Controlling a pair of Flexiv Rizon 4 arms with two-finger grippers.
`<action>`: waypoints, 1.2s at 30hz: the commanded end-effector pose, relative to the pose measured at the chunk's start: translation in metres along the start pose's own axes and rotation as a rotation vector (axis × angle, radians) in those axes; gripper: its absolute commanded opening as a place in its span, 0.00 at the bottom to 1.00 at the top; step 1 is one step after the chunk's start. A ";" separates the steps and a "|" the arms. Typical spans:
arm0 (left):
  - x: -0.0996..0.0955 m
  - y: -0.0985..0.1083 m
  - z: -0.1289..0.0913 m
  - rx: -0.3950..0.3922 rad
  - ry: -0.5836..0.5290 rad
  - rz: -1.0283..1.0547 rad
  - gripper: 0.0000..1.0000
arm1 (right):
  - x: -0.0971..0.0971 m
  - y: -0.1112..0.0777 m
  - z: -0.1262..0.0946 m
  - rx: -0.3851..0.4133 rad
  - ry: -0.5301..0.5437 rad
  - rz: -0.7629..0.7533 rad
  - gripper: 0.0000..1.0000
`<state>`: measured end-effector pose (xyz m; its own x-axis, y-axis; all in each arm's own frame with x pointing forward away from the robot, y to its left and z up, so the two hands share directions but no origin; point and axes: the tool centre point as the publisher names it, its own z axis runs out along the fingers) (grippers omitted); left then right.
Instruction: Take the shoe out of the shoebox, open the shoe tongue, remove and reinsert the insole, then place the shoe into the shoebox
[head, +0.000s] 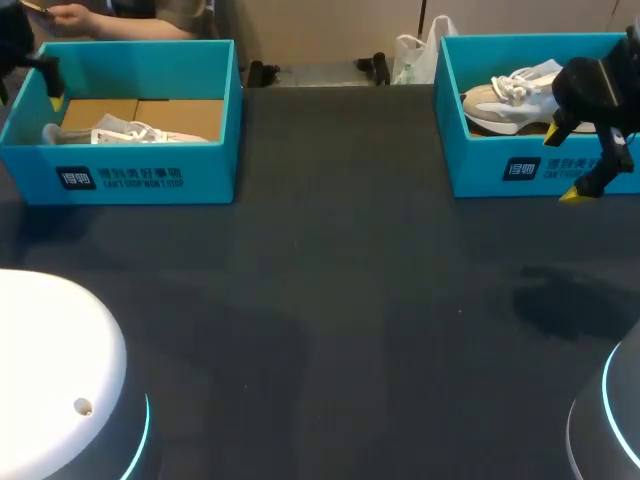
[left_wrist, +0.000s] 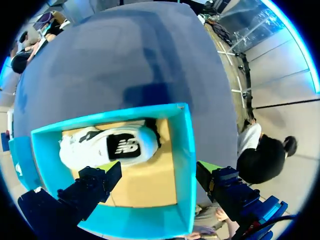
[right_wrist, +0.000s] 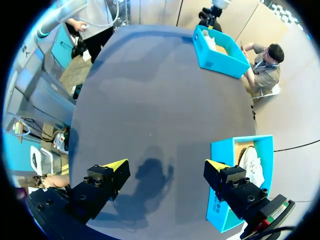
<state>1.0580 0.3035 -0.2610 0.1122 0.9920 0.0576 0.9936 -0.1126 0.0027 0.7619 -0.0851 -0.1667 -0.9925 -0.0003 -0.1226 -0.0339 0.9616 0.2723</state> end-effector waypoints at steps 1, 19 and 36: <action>0.003 -0.024 -0.038 -0.038 -0.014 -0.022 1.00 | -0.001 0.000 0.001 0.002 0.002 0.001 1.00; -0.009 -0.045 -0.088 -0.089 -0.101 -0.063 1.00 | -0.001 0.000 0.001 0.002 0.002 0.001 1.00; -0.009 -0.045 -0.088 -0.089 -0.101 -0.063 1.00 | -0.043 -0.015 0.007 -0.007 -0.029 0.079 1.00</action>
<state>1.0112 0.2946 -0.1745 0.0536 0.9974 -0.0487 0.9946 -0.0489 0.0915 0.7839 -0.0939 -0.1657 -0.9841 0.0817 -0.1580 0.0341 0.9584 0.2835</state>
